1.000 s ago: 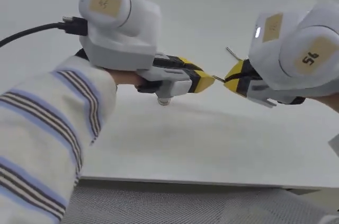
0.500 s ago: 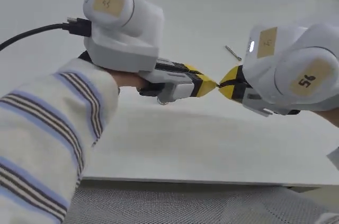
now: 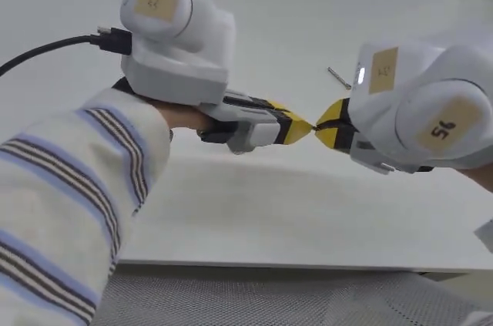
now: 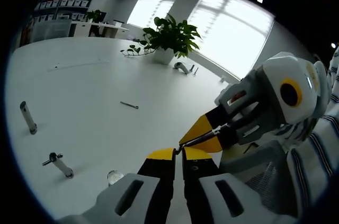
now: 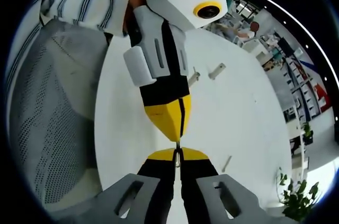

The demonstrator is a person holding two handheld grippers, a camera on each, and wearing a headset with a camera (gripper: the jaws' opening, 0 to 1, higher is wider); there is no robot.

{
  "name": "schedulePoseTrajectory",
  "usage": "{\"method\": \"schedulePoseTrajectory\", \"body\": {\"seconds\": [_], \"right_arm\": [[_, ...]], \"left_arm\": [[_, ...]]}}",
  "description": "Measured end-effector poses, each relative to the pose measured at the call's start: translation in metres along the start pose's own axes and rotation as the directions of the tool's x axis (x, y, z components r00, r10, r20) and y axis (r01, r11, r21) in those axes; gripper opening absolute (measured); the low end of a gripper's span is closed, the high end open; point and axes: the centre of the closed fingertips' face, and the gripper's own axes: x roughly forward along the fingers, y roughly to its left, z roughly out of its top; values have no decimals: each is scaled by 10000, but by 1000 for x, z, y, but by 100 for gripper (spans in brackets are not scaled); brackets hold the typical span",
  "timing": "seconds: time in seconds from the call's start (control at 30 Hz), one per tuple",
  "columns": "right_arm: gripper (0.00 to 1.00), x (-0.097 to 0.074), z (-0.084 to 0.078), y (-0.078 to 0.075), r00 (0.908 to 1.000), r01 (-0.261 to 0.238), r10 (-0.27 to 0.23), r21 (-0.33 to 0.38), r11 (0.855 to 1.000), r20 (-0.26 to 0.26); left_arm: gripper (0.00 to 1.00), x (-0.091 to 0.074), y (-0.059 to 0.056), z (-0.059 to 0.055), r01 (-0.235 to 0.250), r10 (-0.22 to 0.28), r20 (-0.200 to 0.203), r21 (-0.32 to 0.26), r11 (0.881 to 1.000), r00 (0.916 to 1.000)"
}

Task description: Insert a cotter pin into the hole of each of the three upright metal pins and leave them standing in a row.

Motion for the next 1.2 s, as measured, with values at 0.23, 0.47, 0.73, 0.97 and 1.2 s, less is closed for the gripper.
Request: {"method": "schedulePoseTrajectory", "body": {"seconds": [0.23,0.47,0.73,0.97,1.2], "right_arm": [[3,0,0,2,10000,5,-5,-145,9999,-20],[3,-1,1,4,10000,-15,16,-213,9998,44],[3,-2,1,5,9999,-82,84,-170,9998,126],[3,-3,2,6,9998,-80,84,-201,9998,204],[3,-3,3,6,9996,-149,153,-167,9997,256]], "left_arm": [[2,-1,-2,-2,109,-115,-130,-449,9989,9999],[1,-3,-4,-4,182,-199,-237,-720,9972,9995],[1,-3,-4,-4,247,-281,-291,-1106,9936,9992],[0,-5,-3,-4,266,-312,-349,-1246,9918,9989],[0,-5,-4,-4,257,-288,-300,-1001,9946,9991]]}}
